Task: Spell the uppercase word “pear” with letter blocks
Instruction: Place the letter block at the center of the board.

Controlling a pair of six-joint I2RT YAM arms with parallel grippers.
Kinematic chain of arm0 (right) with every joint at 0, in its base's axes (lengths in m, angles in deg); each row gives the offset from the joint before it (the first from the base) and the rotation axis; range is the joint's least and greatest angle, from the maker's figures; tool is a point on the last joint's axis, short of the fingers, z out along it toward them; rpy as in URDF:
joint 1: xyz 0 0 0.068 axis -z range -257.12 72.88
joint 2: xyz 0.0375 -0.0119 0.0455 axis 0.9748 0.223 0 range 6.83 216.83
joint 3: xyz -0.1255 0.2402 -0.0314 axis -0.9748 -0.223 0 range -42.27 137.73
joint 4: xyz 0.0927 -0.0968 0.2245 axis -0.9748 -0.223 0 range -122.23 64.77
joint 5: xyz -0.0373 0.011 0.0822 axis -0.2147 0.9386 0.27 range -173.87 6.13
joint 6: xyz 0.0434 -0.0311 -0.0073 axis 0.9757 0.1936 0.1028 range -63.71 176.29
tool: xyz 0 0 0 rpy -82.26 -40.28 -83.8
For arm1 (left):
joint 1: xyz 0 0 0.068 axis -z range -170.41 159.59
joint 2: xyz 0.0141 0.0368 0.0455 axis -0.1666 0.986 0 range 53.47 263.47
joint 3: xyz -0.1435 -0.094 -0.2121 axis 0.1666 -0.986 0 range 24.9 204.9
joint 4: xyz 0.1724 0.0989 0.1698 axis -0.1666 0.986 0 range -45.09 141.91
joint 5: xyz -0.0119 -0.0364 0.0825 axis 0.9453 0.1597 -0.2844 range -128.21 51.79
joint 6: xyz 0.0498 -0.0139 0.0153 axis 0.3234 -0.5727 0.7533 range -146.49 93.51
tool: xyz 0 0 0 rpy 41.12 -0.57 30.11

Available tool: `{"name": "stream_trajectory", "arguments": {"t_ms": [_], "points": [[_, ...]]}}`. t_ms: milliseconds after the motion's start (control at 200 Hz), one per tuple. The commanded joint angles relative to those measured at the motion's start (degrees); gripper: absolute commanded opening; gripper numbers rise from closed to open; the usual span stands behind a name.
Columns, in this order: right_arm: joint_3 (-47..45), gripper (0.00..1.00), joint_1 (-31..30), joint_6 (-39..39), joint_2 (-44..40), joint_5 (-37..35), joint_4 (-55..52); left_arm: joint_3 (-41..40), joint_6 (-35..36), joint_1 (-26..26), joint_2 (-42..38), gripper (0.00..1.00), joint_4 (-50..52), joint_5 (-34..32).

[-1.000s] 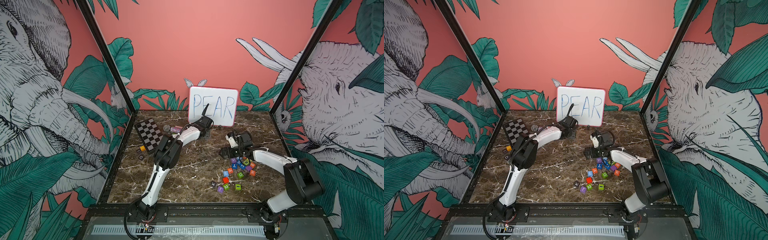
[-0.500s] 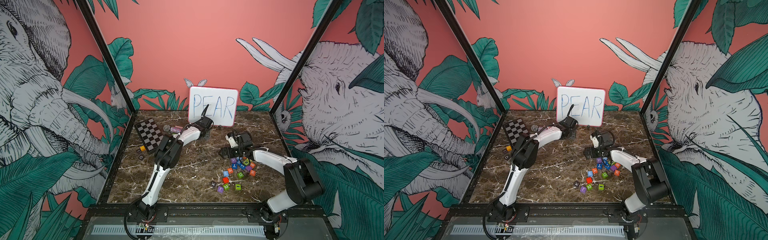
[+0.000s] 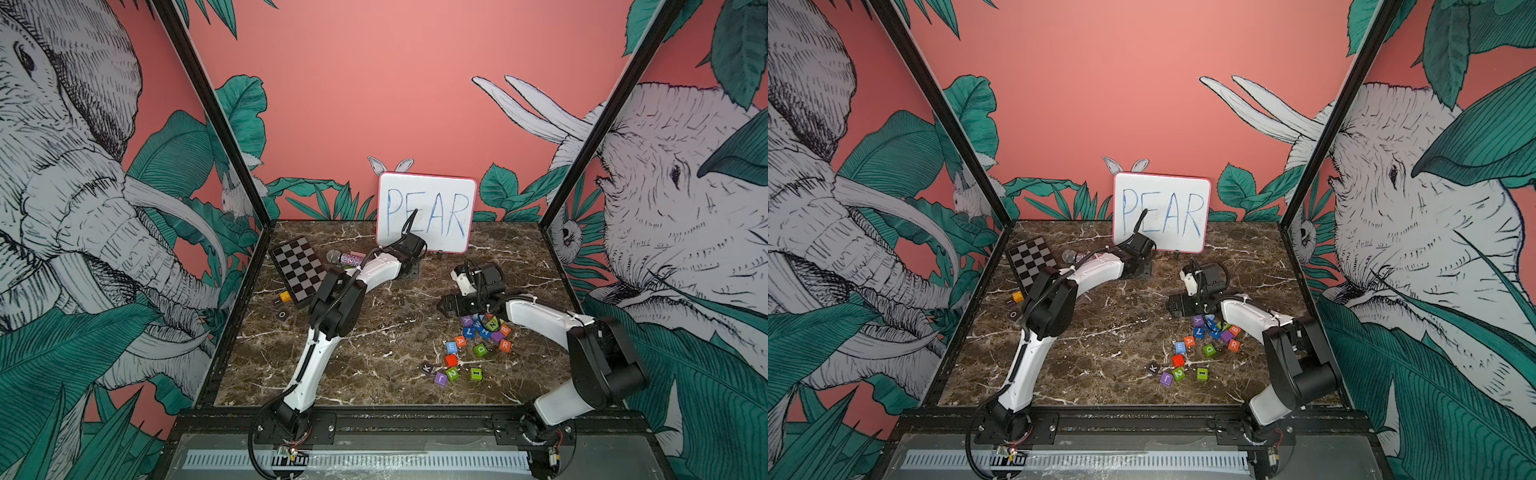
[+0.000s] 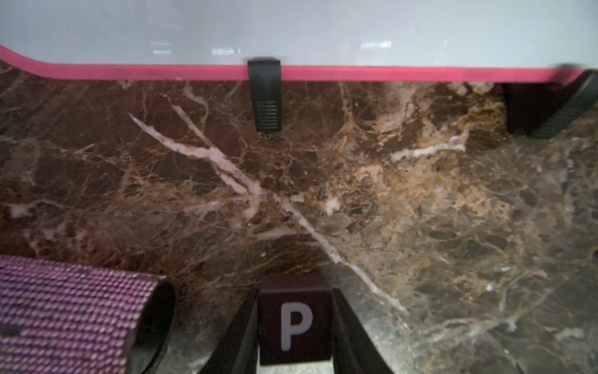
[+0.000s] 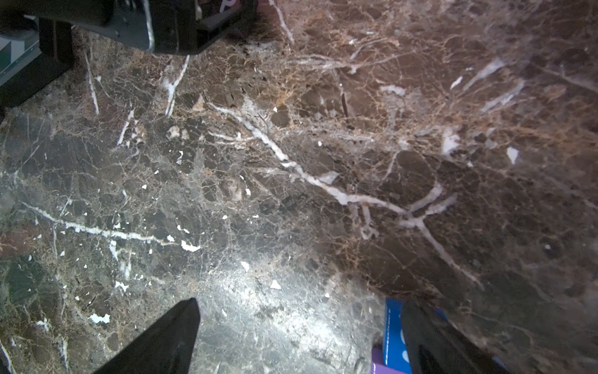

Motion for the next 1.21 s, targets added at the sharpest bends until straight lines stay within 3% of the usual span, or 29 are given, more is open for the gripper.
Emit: {"name": "stream_trajectory", "arguments": {"t_ms": [0,515,725,865,1035,1200], "points": [[1.08,0.99,0.12,0.34,0.57,0.65,1.16,0.90,-1.52,0.01,0.51,0.37,1.42,-0.39],[1.23,0.99,0.11,0.34,0.05,0.89,0.60,1.11,-1.54,0.01,-0.64,0.44,1.42,0.09],[2.02,0.99,0.10,0.50,-1.37,-0.61,-2.87,-2.02,-1.00,0.70,-6.10,0.64,-0.54,-1.92],[3.52,0.99,-0.02,2.47,-3.79,-3.10,-10.07,-3.99,-0.72,1.51,-10.32,0.71,-1.21,-1.46],[5.32,0.95,-3.26,9.96,-7.69,-10.23,-24.85,-13.12,-2.01,4.62,-17.92,0.77,-3.28,-0.68],[5.10,0.85,-11.99,18.11,-10.25,-16.69,-33.25,-23.25,-4.07,7.42,-25.66,0.83,-3.56,1.31]]}}
